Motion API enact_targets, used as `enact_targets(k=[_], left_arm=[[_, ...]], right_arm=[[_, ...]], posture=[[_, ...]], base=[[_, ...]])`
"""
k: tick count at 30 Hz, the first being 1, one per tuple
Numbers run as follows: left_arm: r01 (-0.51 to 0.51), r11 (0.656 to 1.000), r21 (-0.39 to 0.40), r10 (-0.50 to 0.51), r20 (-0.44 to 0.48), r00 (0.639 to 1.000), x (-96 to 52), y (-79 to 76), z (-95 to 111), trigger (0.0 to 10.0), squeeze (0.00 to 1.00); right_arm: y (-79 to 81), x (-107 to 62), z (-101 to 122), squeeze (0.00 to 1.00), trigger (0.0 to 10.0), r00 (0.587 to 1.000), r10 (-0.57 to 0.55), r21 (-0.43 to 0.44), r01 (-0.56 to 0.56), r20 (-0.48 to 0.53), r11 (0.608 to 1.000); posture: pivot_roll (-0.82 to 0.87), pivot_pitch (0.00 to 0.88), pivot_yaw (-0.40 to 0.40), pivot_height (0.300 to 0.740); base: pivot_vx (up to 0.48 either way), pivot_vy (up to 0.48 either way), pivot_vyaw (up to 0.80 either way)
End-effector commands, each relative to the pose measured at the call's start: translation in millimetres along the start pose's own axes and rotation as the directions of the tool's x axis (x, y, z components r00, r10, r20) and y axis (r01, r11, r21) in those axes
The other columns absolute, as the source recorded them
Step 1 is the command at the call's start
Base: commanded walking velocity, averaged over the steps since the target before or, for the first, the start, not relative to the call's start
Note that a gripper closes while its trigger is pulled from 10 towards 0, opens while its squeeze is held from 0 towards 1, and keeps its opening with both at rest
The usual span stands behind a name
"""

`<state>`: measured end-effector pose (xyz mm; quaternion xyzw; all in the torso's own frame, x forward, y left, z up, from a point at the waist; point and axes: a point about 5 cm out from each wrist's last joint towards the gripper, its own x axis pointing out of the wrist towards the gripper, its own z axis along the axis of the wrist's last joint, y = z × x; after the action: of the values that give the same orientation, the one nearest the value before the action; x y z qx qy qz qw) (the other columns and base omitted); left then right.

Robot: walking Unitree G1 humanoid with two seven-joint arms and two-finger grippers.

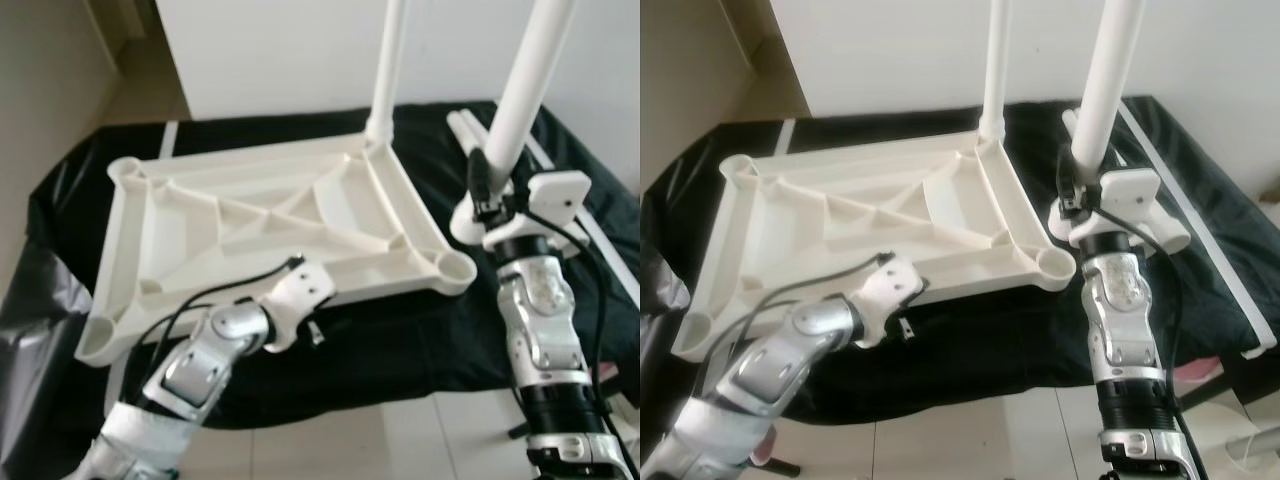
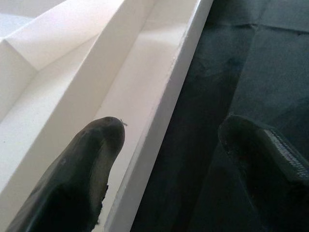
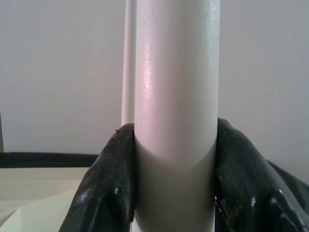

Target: Building children table

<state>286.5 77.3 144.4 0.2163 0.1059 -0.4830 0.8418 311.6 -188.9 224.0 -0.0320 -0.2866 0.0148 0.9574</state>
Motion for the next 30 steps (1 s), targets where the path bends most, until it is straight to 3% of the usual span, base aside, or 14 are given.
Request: enact_targets(k=[1, 7, 14, 15, 16, 17, 18, 19, 22, 24, 25, 27, 28, 30], left_arm=[[-0.059, 0.998, 0.006, 0.059, -0.011, 0.998, 1.3, 3.6, 0, 10.0, 0.0], [-0.103, 0.995, -0.011, 0.103, 0.004, 0.995, 5.8, 12.2, 6, 10.0, 0.0], [-0.049, 0.999, 0.023, 0.049, 0.033, 0.998, 19.4, 12.8, 19, 10.0, 0.0], [-0.041, 0.999, 0.028, 0.04, 0.027, 0.999, 22.4, 12.3, 21, 5.5, 0.0], [-0.036, 0.999, 0.03, 0.036, 0.021, 0.999, 24.2, 12.0, 21, 5.5, 0.0], [-0.037, 0.998, 0.045, 0.037, 0.012, 0.999, 26.3, 12.0, 22, 4.1, 0.0], [-0.037, 0.998, 0.045, 0.037, 0.012, 0.999, 26.3, 12.0, 22, 4.1, 0.0], [-0.039, 0.998, 0.056, 0.04, -0.002, 0.999, 29.4, 12.4, 22, 0.7, 0.0], [-0.041, 0.996, 0.073, 0.043, -0.023, 0.999, 32.9, 13.0, 21, 0.0, 0.0], [-0.034, 0.996, 0.08, 0.037, -0.038, 0.999, 34.5, 12.3, 19, 0.0, 0.0], [-0.043, 0.996, 0.08, 0.047, -0.051, 0.998, 35.3, 13.3, 18, 6.5, 0.0], [-0.05, 0.996, 0.079, 0.055, -0.059, 0.997, 35.8, 14.0, 17, 6.5, 0.0], [-0.055, 0.995, 0.087, 0.062, -0.077, 0.995, 35.9, 15.5, 14, 10.0, 0.0], [-0.052, 0.994, 0.1, 0.061, -0.089, 0.994, 34.5, 16.8, 11, 10.0, 0.0]], right_arm=[[1.1, 0.7, 0, 0.0, 10.0, 1.0, 0.004, 0.003, -0.004, -0.003, 1.0], [4.1, 1.7, -2, 0.0, 10.0, 1.0, 0.017, 0.004, -0.017, -0.018, 1.0], [3.5, 4.5, -5, 0.0, 10.0, 0.999, 0.014, -0.001, -0.014, -0.031, 1.0], [3.1, 3.8, -5, 0.0, 10.0, 0.999, 0.013, -0.001, -0.013, -0.034, 1.0], [2.8, 3.3, -5, 0.0, 10.0, 0.999, 0.012, -0.001, -0.013, -0.035, 1.0], [2.4, 2.5, -6, 0.0, 10.0, 0.999, 0.011, -0.002, -0.011, -0.038, 1.0], [2.4, 2.5, -6, 0.0, 10.0, 0.999, 0.011, -0.002, -0.011, -0.038, 1.0], [1.5, 1.5, -6, 0.0, 10.0, 0.999, 0.007, -0.005, -0.007, -0.042, 1.0], [0.3, 0.2, -6, 0.0, 10.0, 0.999, 0.0, -0.008, 0.0, -0.045, 1.0], [-1.3, -1.0, -6, 0.0, 10.0, 0.999, -0.01, -0.011, 0.009, -0.046, 1.0], [-1.5, -1.6, -6, 0.0, 10.0, 0.999, -0.012, -0.011, 0.011, -0.048, 1.0], [-1.6, -2.0, -6, 0.0, 10.0, 0.999, -0.012, -0.01, 0.011, -0.049, 1.0], [-0.8, -2.8, -8, 0.0, 10.0, 0.998, -0.003, -0.01, 0.002, -0.056, 1.0], [0.6, -4.3, -10, 0.0, 10.0, 0.997, 0.014, -0.013, -0.015, -0.07, 1.0]], posture=[[-0.05, 0.053, 0.015, 0.74], [-0.05, 0.059, 0.014, 0.74], [-0.04, 0.073, 0.015, 0.74], [-0.04, 0.074, 0.017, 0.74], [-0.04, 0.074, 0.017, 0.74], [-0.05, 0.077, 0.022, 0.74], [-0.05, 0.077, 0.022, 0.74], [-0.05, 0.077, 0.022, 0.74], [-0.05, 0.08, 0.029, 0.74], [-0.06, 0.082, 0.035, 0.74], [-0.06, 0.082, 0.036, 0.74], [-0.06, 0.083, 0.037, 0.74], [-0.06, 0.083, 0.037, 0.74], [-0.06, 0.083, 0.036, 0.74]], base=[[0.0, 0.0, 0.0], [0.0, 0.0, 0.0], [0.0, 0.0, 0.0], [0.0, 0.0, 0.0], [0.0, 0.0, 0.0], [0.0, 0.0, 0.0], [0.0, 0.0, 0.0], [0.0, 0.0, 0.0], [0.0, 0.0, 0.0], [0.0, 0.0, 0.0], [0.0, 0.0, 0.0], [0.0, 0.0, 0.0], [0.0, 0.0, 0.0], [0.0, 0.0, 0.0]])
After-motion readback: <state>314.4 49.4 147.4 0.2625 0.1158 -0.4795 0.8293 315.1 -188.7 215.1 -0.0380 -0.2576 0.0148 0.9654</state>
